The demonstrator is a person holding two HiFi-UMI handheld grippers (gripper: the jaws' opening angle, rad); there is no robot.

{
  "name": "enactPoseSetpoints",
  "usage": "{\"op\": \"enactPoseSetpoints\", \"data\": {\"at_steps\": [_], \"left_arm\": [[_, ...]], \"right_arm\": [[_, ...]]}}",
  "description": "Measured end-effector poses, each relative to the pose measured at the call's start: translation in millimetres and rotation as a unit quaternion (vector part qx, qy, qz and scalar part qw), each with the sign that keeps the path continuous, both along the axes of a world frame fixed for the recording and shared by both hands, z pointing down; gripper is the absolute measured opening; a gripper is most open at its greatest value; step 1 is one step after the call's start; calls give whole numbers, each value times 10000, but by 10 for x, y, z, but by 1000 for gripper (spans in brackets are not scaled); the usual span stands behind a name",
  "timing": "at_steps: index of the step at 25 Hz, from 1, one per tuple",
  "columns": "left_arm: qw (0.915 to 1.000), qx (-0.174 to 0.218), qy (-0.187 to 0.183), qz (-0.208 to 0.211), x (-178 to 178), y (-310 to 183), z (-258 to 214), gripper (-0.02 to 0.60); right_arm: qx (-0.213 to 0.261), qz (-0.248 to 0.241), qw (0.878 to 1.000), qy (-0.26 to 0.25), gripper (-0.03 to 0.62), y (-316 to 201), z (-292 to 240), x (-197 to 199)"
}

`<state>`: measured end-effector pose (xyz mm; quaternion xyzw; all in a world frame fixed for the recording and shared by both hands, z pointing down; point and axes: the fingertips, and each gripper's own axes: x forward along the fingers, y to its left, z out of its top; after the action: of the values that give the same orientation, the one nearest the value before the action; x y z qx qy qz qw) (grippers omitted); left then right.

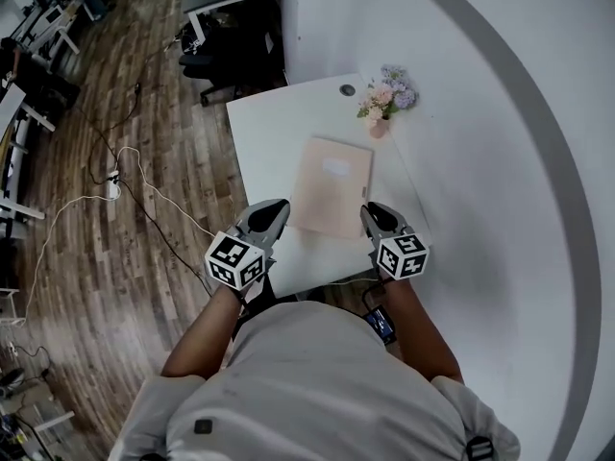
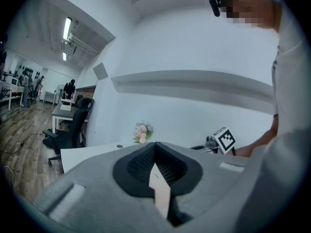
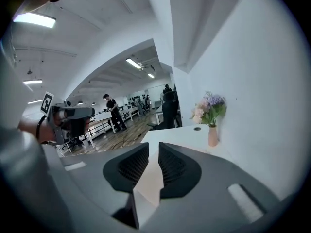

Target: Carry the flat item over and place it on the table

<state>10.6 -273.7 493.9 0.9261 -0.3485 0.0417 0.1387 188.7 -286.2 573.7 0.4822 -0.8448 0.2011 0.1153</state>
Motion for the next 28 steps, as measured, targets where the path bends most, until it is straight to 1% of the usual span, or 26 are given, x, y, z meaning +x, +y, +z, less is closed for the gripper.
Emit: {"op": "enactPoseSetpoints", "data": {"at_steps": [4, 7, 10, 13, 17, 22, 28], "left_arm": [[9996, 235, 75, -100, 65, 51, -215, 0], [9993, 336, 113, -110, 137, 135, -321, 0], [9992, 376, 106, -74, 170, 257, -417, 0], [9991, 402, 78, -82, 165, 346, -475, 0], [9990, 409, 60, -152, 74, 457, -493, 0], [9991, 389, 21, -153, -97, 527, -464, 0], [9991, 407, 36, 87, -340, 611, -505, 0]], "right_arm": [[384, -98, 9992, -7, 43, 99, -322, 13], [619, -112, 9980, -54, 9, 168, -536, 32], [687, -167, 9971, -286, 9, 263, -745, -20], [780, -258, 9959, -373, 8, 317, -869, -88], [818, -339, 9948, -497, 9, 363, -920, -188], [981, -324, 9935, -474, 9, 413, -992, -319], [1028, -96, 9935, -486, 9, 587, -1052, -574]]}}
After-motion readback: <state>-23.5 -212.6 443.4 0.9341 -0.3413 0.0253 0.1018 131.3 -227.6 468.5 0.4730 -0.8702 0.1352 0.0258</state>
